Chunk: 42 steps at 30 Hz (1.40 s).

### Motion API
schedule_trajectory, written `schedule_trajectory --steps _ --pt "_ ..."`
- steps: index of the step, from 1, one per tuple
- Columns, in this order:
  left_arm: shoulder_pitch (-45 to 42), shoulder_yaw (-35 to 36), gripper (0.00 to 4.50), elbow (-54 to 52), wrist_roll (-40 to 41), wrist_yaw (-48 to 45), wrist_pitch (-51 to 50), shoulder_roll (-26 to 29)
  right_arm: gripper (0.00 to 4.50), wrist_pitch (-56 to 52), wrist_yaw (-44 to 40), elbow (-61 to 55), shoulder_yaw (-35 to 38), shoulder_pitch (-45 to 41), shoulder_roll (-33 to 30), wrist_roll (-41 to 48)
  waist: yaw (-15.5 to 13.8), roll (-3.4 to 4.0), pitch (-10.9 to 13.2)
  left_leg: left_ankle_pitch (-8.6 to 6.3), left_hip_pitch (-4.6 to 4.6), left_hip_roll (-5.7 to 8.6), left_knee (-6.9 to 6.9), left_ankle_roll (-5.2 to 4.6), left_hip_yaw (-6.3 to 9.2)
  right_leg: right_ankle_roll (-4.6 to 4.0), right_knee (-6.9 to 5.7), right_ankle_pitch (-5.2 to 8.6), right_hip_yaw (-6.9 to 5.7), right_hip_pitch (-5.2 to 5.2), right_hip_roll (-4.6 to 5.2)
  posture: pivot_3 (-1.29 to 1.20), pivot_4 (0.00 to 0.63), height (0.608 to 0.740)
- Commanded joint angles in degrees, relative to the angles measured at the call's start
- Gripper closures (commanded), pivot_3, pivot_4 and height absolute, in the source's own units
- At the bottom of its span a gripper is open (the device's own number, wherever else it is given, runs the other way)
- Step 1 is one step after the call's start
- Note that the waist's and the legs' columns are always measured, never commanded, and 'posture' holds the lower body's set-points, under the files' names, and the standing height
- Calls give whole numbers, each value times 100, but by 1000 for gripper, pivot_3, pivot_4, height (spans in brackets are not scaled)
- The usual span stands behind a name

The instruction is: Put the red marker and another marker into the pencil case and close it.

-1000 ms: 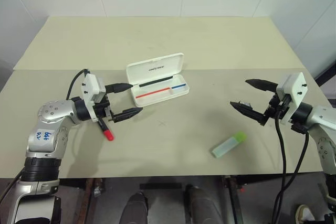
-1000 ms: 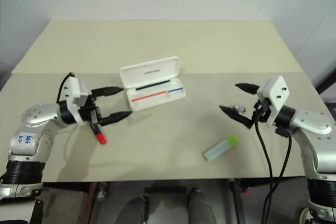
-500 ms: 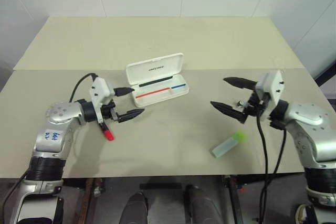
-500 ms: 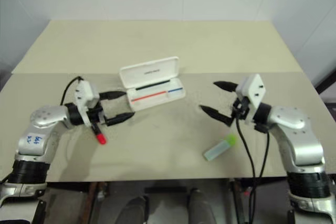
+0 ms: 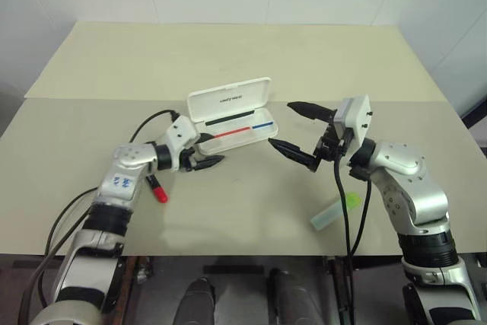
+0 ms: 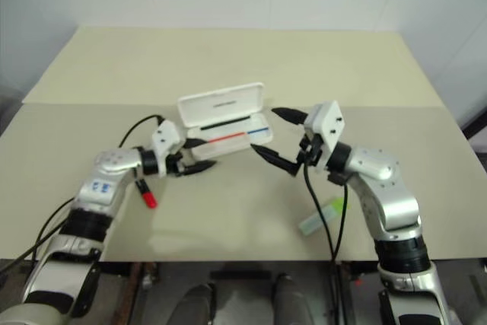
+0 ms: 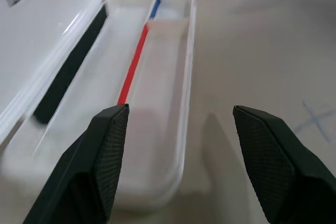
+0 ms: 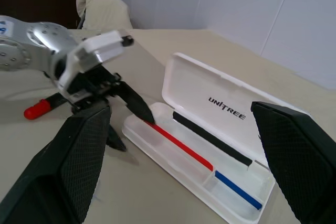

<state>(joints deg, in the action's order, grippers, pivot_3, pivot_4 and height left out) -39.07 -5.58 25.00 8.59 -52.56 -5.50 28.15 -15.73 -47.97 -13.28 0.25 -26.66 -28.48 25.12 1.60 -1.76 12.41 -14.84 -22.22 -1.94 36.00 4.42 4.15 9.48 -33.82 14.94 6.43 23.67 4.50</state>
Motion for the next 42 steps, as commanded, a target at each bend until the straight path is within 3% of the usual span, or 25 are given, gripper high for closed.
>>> schedule_trajectory --steps 1,13,16,24,35,42 --pt "-177 -74 1240 197 -113 -156 260 -41 0 26 182 -317 99 92 44 23 37 0 0 0 1 0 -1 0 0 0 0 0 0 1 0 0 150 740" --pt "-691 -257 1240 971 -530 -264 132 -58 0 40 610 -662 200 180 64 16 14 0 0 0 2 -1 3 0 0 2 -6 -1 0 2 0 0 150 740" --pt "-799 -357 1821 1100 -624 -405 211 -79 0 52 666 -709 237 180 53 34 14 0 0 0 2 -1 1 0 0 2 -5 -1 0 2 -1 0 150 740" --pt "-989 -487 4489 1128 -746 -655 333 -102 0 96 721 -681 260 110 57 43 12 0 0 0 2 0 1 -1 -1 1 -4 0 0 2 -1 0 150 740" --pt "-804 -537 4489 237 -488 -1550 132 54 0 -47 444 -682 333 122 -246 170 6 0 0 0 -3 0 -2 0 0 2 -1 1 0 3 0 0 150 740" --pt "119 -525 4489 -1016 -346 -2162 -72 783 0 -299 59 -1003 830 858 -980 458 47 1 1 -4 1 -1 -9 -7 -1 -2 -5 13 2 4 0 0 150 740"
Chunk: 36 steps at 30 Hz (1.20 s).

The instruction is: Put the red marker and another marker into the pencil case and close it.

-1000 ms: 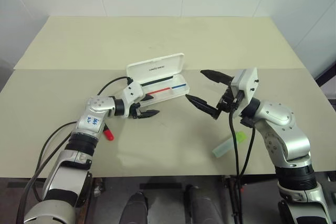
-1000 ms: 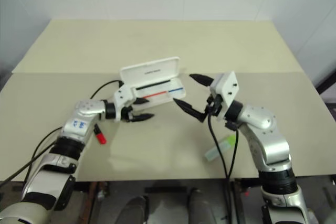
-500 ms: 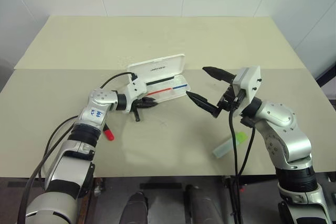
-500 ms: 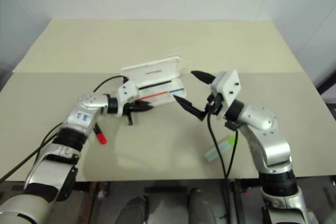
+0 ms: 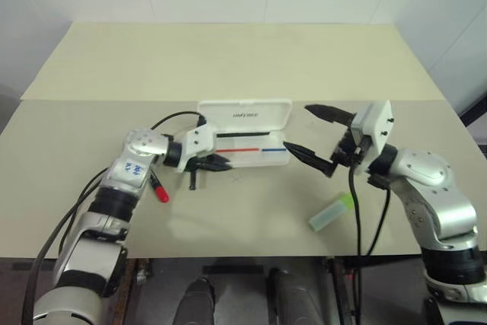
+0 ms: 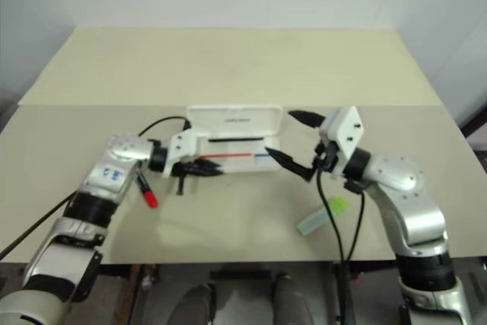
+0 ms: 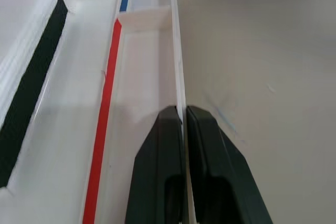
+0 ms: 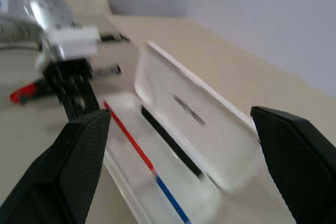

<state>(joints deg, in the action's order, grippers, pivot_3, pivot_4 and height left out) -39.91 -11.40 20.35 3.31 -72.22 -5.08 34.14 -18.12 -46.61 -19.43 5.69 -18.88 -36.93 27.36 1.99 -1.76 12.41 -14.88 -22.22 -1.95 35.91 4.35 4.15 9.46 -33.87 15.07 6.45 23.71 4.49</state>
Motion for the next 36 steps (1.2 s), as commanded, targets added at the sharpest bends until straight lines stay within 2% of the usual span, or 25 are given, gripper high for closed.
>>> schedule_trajectory --steps 1,8,21,24,28,33,36 --pt "277 70 4489 -649 205 -189 -177 235 0 -89 -72 -429 332 141 -172 268 1 0 0 0 1 0 1 -1 0 0 -3 0 0 1 0 0 150 740" --pt "762 196 4489 -1165 328 14 -525 419 0 -270 -162 -746 661 794 -468 473 -27 0 0 0 3 0 14 -1 0 -3 -2 2 1 -7 0 0 150 740" --pt "1161 164 4489 -1553 426 65 -677 442 0 -321 -118 -767 544 674 -468 515 -21 0 0 0 6 0 11 -1 0 -27 -3 15 1 -6 0 0 150 740" --pt "1149 141 3739 -1560 454 31 -642 431 0 -306 -113 -725 477 613 -425 502 -20 0 0 0 6 0 12 -1 0 -27 -2 15 1 -6 0 0 150 740" --pt "1125 175 2448 -1612 433 122 -544 421 0 -275 -114 -656 382 528 -372 468 -26 0 0 0 5 0 14 -1 0 -29 -3 16 1 -7 0 0 150 740" --pt "1206 334 2448 -2010 628 171 -825 511 0 -235 -161 -530 262 395 -275 435 -16 0 0 0 5 0 15 -1 0 -28 -3 15 1 -7 0 0 150 740" --pt "1450 663 2448 -2627 1049 214 -1177 626 0 -193 -193 -436 170 314 -210 425 0 0 0 0 5 -1 11 -1 0 -27 -4 15 1 -5 0 0 150 740"
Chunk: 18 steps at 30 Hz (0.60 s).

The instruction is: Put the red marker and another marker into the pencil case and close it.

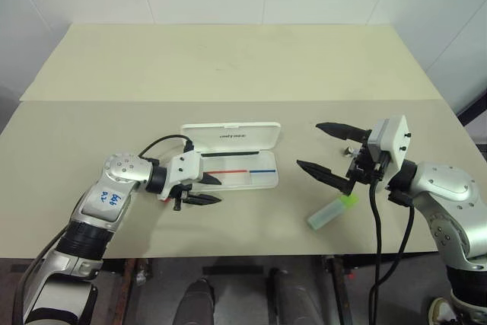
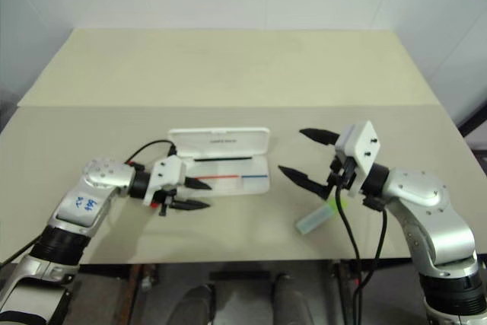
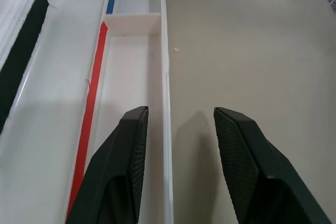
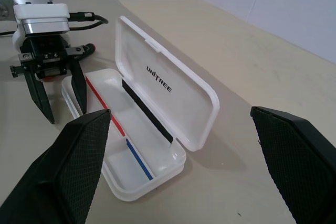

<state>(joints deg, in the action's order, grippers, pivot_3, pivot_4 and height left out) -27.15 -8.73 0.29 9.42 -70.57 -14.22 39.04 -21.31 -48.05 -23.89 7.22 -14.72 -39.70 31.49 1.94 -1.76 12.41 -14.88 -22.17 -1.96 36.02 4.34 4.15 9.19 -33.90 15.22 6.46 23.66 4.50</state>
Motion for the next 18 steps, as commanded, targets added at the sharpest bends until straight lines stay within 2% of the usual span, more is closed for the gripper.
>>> schedule_trajectory --steps 1,8,11,14,16,18 --pt "279 527 2448 -865 590 89 -408 178 0 145 -65 52 -20 -129 92 4 10 0 0 0 0 0 -1 0 0 1 -1 -1 0 0 0 0 150 740" --pt "1069 1219 2448 -2306 1464 726 -1293 173 0 263 -182 278 -224 -245 258 -49 -2 0 0 0 1 -1 2 0 0 0 -1 0 0 -1 0 0 150 740" --pt "1579 1644 2448 -2936 1841 1392 -1738 -25 0 306 -244 368 -285 -307 313 -57 -3 0 0 0 1 -1 4 0 0 -3 0 1 1 -2 0 0 150 740" --pt "2598 2301 1908 -3618 1953 2544 -2092 -620 0 349 -348 502 -342 -377 366 -83 37 0 0 -1 4 -2 2 0 -1 0 0 0 3 -2 1 0 150 740" --pt "3230 2546 1267 -3964 1724 3166 -1865 -1069 0 378 -409 568 -360 -397 378 -84 54 0 0 -2 8 -3 0 0 -2 1 0 0 3 -4 1 0 150 740" --pt "3560 2557 606 -4182 1548 3555 -1848 -1237 0 397 -448 612 -370 -418 389 -88 43 -1 -1 -2 8 -3 1 0 0 0 -1 0 1 -4 1 0 150 740"
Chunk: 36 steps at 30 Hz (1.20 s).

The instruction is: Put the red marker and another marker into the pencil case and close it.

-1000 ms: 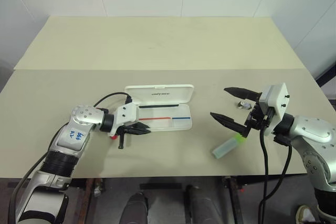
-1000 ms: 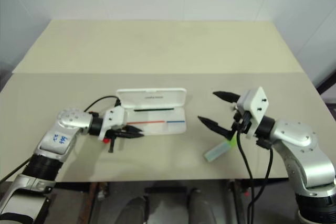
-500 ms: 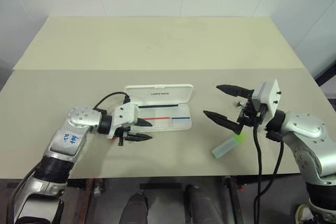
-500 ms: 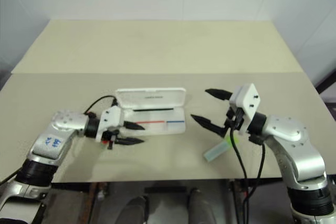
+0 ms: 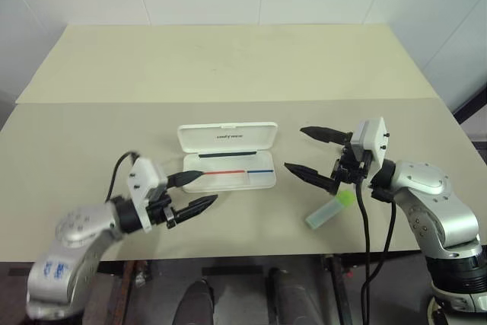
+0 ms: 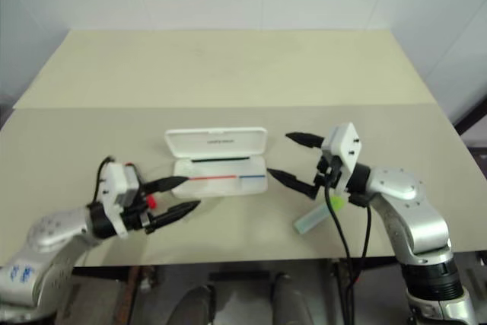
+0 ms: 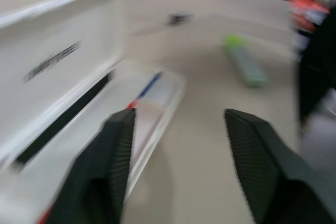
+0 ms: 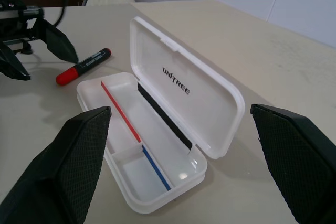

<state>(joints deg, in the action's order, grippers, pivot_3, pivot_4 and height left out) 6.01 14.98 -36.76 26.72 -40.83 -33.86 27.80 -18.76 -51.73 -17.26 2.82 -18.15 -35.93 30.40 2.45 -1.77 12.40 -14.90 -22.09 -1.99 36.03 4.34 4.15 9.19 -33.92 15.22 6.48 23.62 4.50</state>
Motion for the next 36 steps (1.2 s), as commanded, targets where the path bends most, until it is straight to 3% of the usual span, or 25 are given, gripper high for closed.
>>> schedule_trajectory --steps 1,2,8,11,17,36 --pt "352 246 337 -615 -251 1015 21 -353 0 147 -108 -27 57 -91 15 18 -35 -1 0 0 1 0 4 0 0 -2 -2 1 0 -1 0 0 150 740" --pt "511 211 14 -815 -468 1467 -19 -575 0 145 -148 10 37 -123 22 24 -52 -1 -1 1 1 1 6 0 1 -27 0 13 -1 -2 0 0 150 740" --pt "868 -251 14 -1382 -1431 3066 -535 -1196 0 149 -335 218 -39 -337 68 0 -57 -14 -9 6 0 3 35 2 -3 -57 45 -4 4 -29 0 0 150 740" --pt "950 -490 14 -1524 -1922 3528 -726 -1224 0 134 -386 264 -33 -408 71 -4 -31 -16 -9 9 0 3 37 -1 -4 -61 47 -11 6 -28 -1 0 150 740" --pt "670 -276 14 -1285 -2020 4202 -1426 -1786 0 100 -424 222 -17 -391 52 -12 -31 -16 -9 8 -5 3 28 1 -4 -62 52 -10 6 -22 -1 0 150 740" --pt "-408 -14 14 -303 -2043 4472 -2336 -2052 0 123 -175 -91 164 -254 32 -24 -47 -22 -13 10 -4 4 23 2 -4 -62 50 -10 5 -18 -2 0 150 740"
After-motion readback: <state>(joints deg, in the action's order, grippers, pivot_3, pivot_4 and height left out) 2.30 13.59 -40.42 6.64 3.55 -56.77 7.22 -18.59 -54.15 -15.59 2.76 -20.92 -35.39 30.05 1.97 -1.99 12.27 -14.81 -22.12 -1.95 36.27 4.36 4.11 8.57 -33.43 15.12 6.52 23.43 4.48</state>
